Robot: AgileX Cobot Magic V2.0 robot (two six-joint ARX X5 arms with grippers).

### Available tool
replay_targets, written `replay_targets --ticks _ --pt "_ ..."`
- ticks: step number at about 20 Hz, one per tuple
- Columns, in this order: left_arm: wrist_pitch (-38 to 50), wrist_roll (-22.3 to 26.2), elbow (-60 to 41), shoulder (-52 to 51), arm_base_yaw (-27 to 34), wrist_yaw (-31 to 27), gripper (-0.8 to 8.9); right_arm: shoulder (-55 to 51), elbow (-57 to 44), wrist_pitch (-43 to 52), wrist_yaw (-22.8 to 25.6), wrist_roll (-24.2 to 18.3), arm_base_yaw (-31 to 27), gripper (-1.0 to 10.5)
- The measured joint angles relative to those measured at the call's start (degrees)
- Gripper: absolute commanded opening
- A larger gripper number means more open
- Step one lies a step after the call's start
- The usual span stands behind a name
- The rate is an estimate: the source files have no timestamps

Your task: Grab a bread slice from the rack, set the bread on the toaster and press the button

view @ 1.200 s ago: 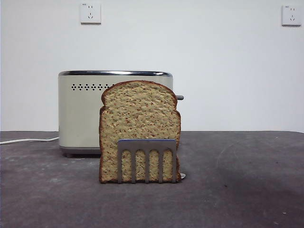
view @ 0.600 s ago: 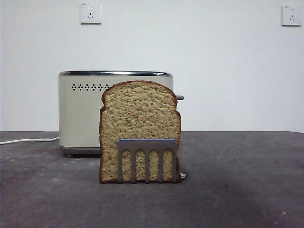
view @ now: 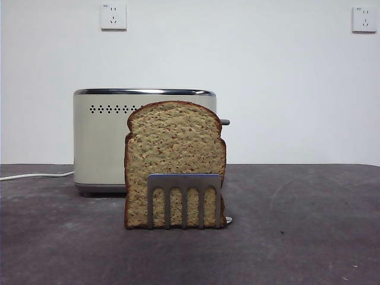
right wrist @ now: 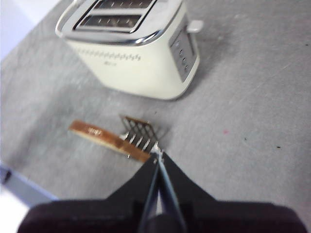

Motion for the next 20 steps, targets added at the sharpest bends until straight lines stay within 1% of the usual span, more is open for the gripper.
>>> replay_targets --ticks 3,5,8,9,10,11,12,13,17,20 --pt "-6.8 4.4 4.9 3.6 -1.4 1.1 -0.08 2.8 6.1 -8.7 0.0 -4.5 1.5 -0.1" --pt "-9.2 6.6 6.3 4.8 -2.2 1.0 -0.08 3.0 6.6 -9.5 0.0 -5.6 2.6 -0.1" --pt "-10.2 7.7 6.6 5.5 -2.8 0.9 0.03 3.0 6.6 -9.9 0.0 -6.3 3.5 -0.1" --pt "-10.3 7.8 6.6 5.7 -2.8 0.9 0.62 3.0 6.6 -9.9 0.0 -6.4 3.6 -0.1" --pt "-10.3 7.8 6.6 5.9 -2.9 0.9 2.09 3.0 6.6 -9.9 0.0 -6.5 3.6 -0.1" --pt "-10.3 7.8 6.6 6.1 -3.0 0.9 4.56 3.0 6.6 -9.9 0.0 -6.5 3.6 -0.1" --pt "-10.3 7.8 6.6 6.2 -3.0 0.8 5.95 3.0 6.6 -9.9 0.0 -6.5 3.6 -0.1" --pt "-10.3 7.8 6.6 6.3 -3.0 0.7 6.11 3.0 6.6 -9.9 0.0 -6.5 3.6 -0.1" --pt "-10.1 8.7 7.7 7.6 -5.1 0.1 6.11 3.0 6.6 -9.9 0.0 -6.5 3.6 -0.1" --pt "-10.2 11.8 11.4 11.3 -9.3 -2.8 6.11 3.2 6.6 -9.9 0.0 -6.5 3.6 -0.1"
